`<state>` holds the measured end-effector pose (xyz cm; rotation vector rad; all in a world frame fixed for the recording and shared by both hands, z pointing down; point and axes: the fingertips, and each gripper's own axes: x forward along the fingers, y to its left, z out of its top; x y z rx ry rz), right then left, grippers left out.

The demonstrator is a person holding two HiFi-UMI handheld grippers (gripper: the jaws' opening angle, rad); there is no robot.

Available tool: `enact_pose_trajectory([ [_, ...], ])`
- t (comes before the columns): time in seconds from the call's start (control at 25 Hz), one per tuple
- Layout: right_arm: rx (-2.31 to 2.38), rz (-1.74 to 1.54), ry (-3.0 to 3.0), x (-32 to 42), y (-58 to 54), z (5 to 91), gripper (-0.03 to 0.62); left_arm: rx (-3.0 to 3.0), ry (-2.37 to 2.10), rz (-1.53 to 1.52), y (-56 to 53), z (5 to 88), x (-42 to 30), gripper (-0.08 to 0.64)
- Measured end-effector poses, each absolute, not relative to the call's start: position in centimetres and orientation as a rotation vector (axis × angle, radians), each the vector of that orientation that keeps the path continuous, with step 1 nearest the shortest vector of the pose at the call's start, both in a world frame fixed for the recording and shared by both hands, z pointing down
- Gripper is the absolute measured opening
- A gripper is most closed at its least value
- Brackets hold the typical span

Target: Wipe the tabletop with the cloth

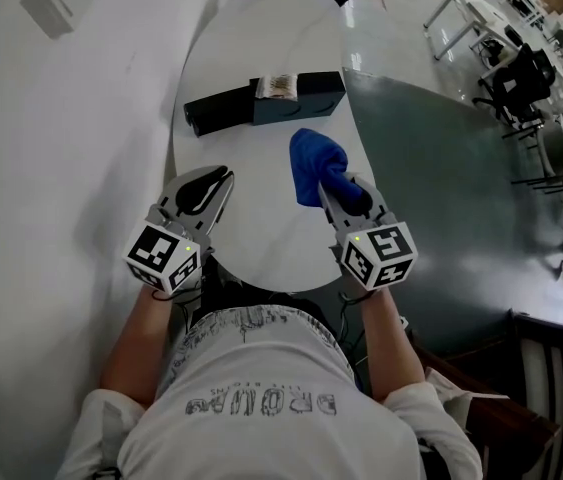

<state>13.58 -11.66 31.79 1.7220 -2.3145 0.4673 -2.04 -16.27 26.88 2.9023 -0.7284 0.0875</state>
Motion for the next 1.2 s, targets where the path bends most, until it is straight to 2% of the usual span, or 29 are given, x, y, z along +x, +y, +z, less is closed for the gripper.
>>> enact_pose_trajectory([
  [1.2, 1.637, 0.456, -2.375, 10.9, -12.7, 30.8, 0.103, 2.889, -0.743, 0.086, -17.1, 27.0, -2.8, 0.054],
])
